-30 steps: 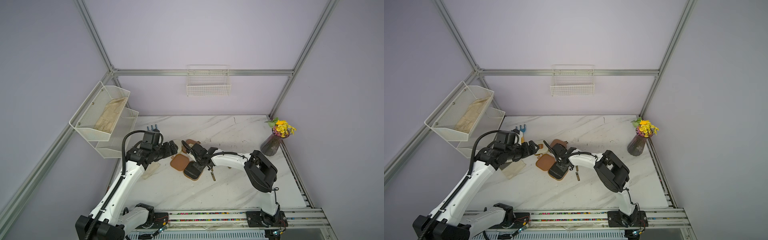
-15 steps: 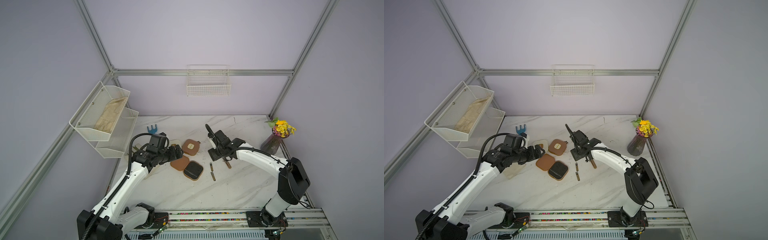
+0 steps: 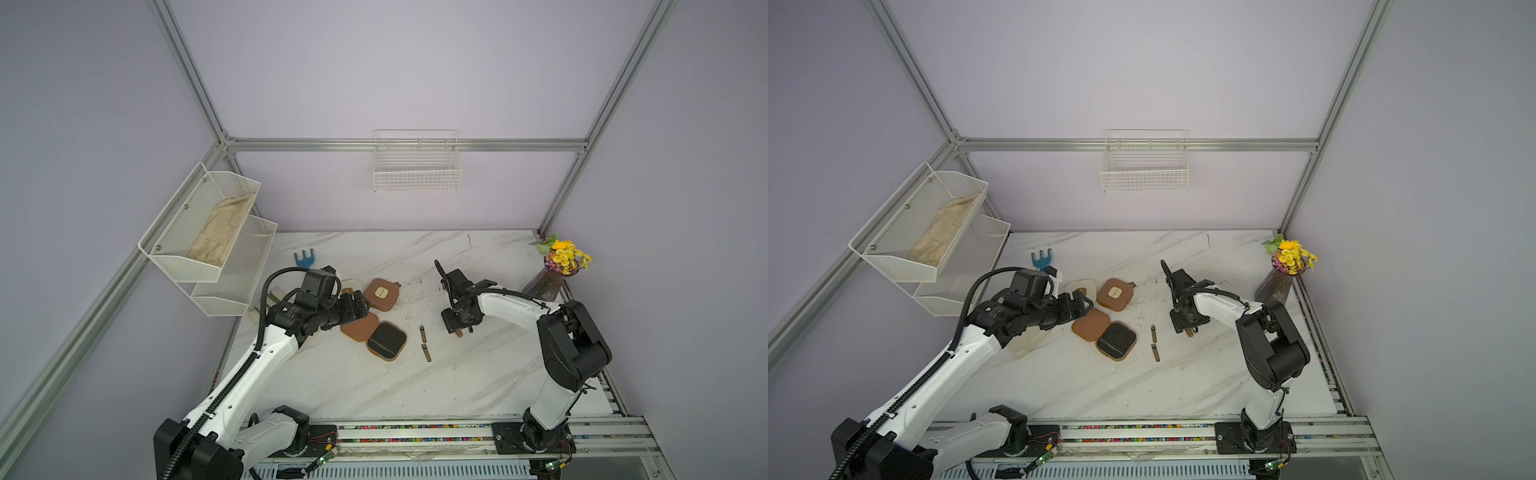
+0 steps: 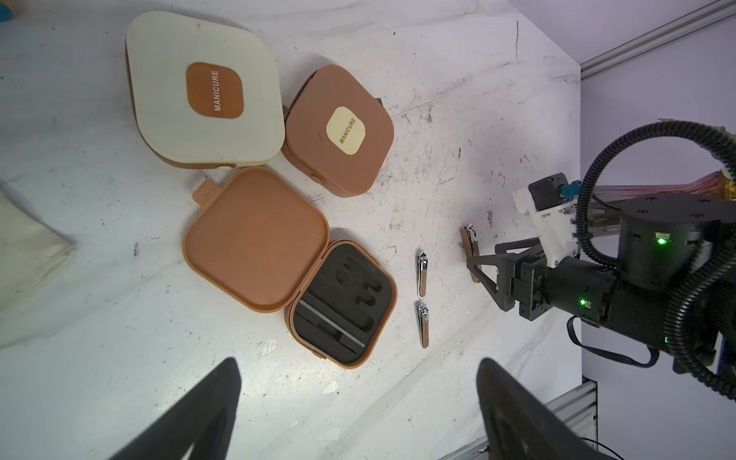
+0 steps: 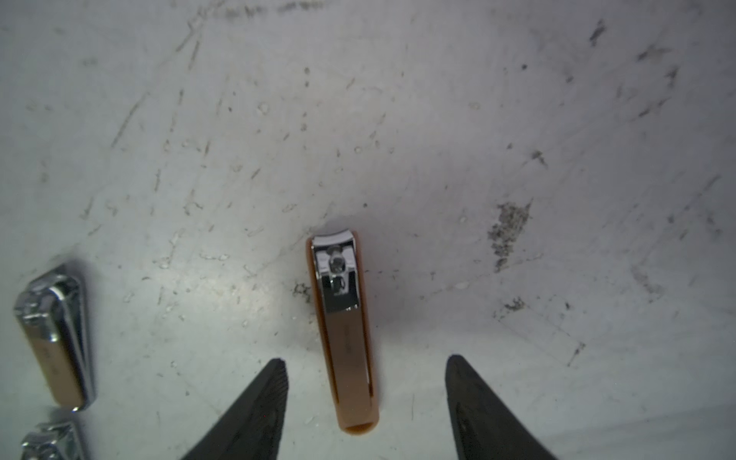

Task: Organize nail clipper sets
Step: Place the storage box at the center of the board, then pick up the nail clipper from the center of the board.

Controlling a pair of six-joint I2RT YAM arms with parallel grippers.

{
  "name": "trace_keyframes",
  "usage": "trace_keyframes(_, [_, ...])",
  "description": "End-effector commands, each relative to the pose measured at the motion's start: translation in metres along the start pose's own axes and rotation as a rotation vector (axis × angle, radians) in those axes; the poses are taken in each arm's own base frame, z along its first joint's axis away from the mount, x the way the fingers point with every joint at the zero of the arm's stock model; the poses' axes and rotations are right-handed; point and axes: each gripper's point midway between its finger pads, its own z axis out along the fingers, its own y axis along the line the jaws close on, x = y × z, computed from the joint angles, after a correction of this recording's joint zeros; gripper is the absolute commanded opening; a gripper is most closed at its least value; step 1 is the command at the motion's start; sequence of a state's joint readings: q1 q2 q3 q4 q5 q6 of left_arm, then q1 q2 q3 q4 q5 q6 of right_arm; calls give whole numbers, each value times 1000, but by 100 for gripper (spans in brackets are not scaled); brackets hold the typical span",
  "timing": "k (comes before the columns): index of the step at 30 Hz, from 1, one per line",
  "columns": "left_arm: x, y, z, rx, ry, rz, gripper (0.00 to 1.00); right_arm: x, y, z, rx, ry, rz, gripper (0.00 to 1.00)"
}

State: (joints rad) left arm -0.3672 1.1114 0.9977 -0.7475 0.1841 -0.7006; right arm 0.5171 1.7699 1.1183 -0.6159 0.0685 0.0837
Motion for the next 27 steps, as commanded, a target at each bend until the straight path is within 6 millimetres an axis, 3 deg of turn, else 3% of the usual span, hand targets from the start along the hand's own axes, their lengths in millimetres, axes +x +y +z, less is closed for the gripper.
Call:
trace_keyframes(1, [8, 1, 6, 13, 13, -17, 91, 4, -1, 10, -12, 25, 2, 56])
trace_keyframes(11, [15, 6, 10, -2, 25, -29, 90, 13, 1, 20, -30, 60, 2, 30])
trace_keyframes(16, [18, 6, 12, -3, 34, -31, 90, 15, 3, 20, -42, 66, 3, 3])
trace_keyframes(18, [20, 8, 13, -5, 39, -37, 90, 10, 2, 14, -44, 54, -7, 0])
trace_keyframes(23, [36, 23, 20, -40, 64, -108, 88, -12, 33, -21, -93, -27, -116, 0])
trace_keyframes(27, [52, 37, 28, -67, 96, -177, 87, -23, 85, -52, -98, -89, -314, 0])
